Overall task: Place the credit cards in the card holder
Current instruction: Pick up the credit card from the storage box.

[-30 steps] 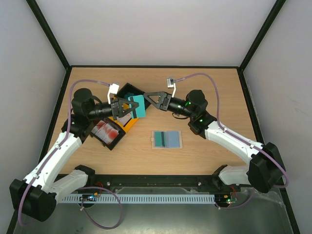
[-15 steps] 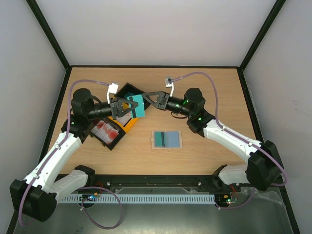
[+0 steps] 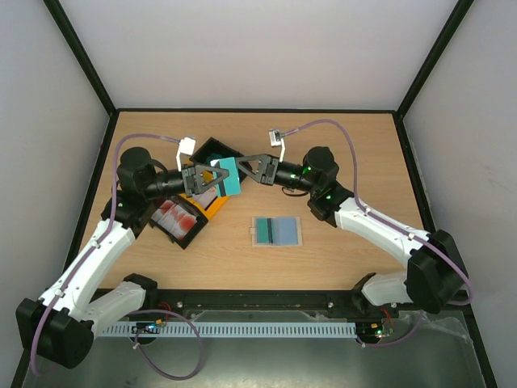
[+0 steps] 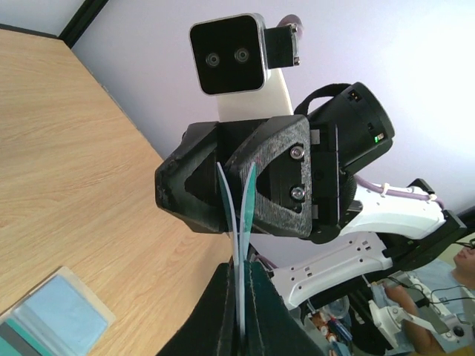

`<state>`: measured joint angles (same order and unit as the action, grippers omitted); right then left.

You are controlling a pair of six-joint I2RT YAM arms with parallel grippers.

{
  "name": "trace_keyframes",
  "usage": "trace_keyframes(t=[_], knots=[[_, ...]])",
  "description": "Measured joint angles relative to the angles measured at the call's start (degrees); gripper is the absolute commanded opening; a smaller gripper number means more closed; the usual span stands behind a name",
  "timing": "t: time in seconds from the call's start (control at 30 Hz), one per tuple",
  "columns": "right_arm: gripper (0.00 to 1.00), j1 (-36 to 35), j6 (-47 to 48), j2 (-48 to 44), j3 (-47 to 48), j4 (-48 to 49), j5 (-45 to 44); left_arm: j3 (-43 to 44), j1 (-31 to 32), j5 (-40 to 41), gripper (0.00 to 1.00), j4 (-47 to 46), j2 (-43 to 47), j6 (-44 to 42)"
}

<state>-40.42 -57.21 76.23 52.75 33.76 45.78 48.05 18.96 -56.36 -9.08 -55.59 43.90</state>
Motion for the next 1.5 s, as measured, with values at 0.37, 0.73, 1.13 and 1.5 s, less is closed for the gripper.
trace_keyframes(t=[0.37, 0.73, 1.13, 1.5], knots=[[0.15, 0.0, -9.9, 3.4, -2.0, 12.4, 2.3, 0.9, -0.4, -1.0, 0.03, -2.1, -2.2, 7.8], [0.02, -0.1, -23.2, 4.9, -5.1, 22.8, -0.1, 1.4, -1.8, -3.4, 0.07, -6.4, -5.4, 13.8], [0.02, 1.8, -24.7, 1.2, -5.1, 8.9, -6.4, -0.7, -4.3, -2.6, 0.11, -7.2, -8.8, 16.3], [0.02, 5.7, -27.4, -3.6, -5.7, 8.7, -9.1, -5.0, -6.2, 0.3, 0.03, -4.9, -11.6, 16.0]])
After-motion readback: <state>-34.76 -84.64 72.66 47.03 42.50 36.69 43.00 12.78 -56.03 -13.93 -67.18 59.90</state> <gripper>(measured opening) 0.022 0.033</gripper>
